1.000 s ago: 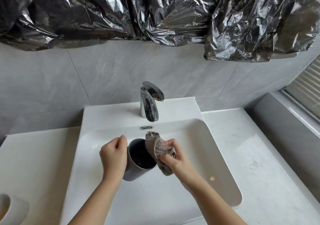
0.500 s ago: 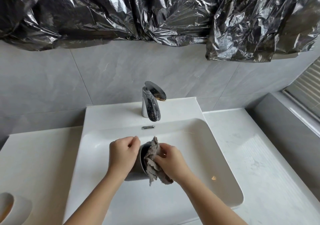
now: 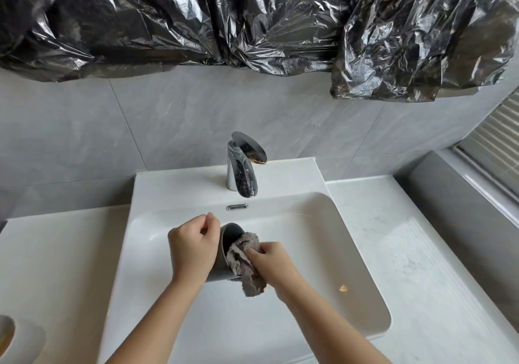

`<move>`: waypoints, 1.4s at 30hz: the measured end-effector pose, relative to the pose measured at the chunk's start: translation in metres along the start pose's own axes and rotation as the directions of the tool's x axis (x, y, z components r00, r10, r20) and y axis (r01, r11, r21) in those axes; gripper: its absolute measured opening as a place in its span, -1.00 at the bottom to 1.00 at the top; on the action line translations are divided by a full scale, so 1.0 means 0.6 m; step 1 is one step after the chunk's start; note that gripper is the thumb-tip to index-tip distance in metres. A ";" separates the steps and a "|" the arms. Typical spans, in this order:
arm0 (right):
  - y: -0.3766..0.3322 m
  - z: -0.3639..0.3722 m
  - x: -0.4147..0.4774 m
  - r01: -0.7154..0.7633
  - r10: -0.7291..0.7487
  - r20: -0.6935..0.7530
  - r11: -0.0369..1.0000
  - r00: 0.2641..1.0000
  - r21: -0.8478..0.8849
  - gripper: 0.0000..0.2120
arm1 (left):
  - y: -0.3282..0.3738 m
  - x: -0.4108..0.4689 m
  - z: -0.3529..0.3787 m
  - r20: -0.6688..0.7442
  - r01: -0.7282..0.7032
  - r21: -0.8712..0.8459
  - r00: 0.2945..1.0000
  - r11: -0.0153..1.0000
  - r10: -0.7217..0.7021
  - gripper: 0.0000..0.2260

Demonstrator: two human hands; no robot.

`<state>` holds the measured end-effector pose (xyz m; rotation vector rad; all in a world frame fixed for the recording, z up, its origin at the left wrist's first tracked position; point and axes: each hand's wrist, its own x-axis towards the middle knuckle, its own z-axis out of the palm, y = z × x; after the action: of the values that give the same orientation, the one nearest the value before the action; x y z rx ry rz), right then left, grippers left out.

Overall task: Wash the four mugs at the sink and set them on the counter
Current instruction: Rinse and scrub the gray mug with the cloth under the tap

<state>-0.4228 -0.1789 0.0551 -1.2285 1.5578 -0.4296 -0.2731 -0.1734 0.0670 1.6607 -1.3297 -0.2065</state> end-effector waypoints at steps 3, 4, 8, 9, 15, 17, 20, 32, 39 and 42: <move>0.010 -0.010 -0.010 -0.136 0.065 0.219 0.935 0.973 0.326 -0.82 | -0.012 0.005 -0.003 -0.023 -0.065 0.024 0.998 0.998 0.066 -0.58; 0.013 -0.020 -0.013 -0.090 0.020 0.197 0.932 0.980 0.352 -0.87 | -0.018 0.006 -0.006 -0.031 -0.038 0.020 0.999 0.999 0.039 -0.58; 0.016 -0.049 -0.024 0.236 -0.244 -0.032 0.886 0.969 0.398 -0.79 | -0.030 0.005 -0.011 -0.007 0.057 0.003 0.998 0.998 -0.057 -0.64; 0.008 -0.050 -0.029 0.331 -0.339 -0.032 0.886 0.940 0.325 -0.77 | -0.027 0.005 -0.010 0.004 0.060 0.000 0.998 0.998 -0.060 -0.65; -0.021 -0.037 -0.052 0.489 -0.452 0.315 0.871 0.835 -0.046 -0.65 | 0.006 0.012 0.004 0.070 0.000 0.004 0.998 1.000 0.000 -0.65; -0.024 -0.033 -0.057 0.550 -0.454 0.408 0.820 0.792 -0.156 -0.64 | 0.013 0.011 0.007 0.097 -0.030 0.016 0.995 0.999 0.029 -0.63; -0.022 -0.025 -0.062 0.592 -0.467 0.449 0.783 0.762 -0.189 -0.90 | 0.020 0.002 0.013 0.128 0.019 0.004 0.992 1.000 -0.020 -0.62; 0.011 -0.026 -0.031 0.664 -0.599 0.298 0.717 0.743 -0.213 -0.79 | -0.001 0.046 0.032 0.420 0.259 -0.024 0.879 0.966 -0.225 -0.63; -0.023 -0.056 -0.027 0.353 -0.410 0.102 0.868 0.906 0.350 -0.90 | -0.026 0.001 -0.013 0.574 0.156 -0.369 0.813 0.916 0.092 -0.57; -0.023 -0.061 -0.017 0.234 -0.365 0.164 0.821 0.916 0.521 -0.76 | -0.031 -0.008 -0.024 0.619 0.210 -0.398 0.780 0.893 0.092 -0.41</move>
<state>-0.4488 -0.1871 0.0844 -1.0721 0.9429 -0.7897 -0.2535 -0.1621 0.0589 1.2640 -1.5499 -1.1131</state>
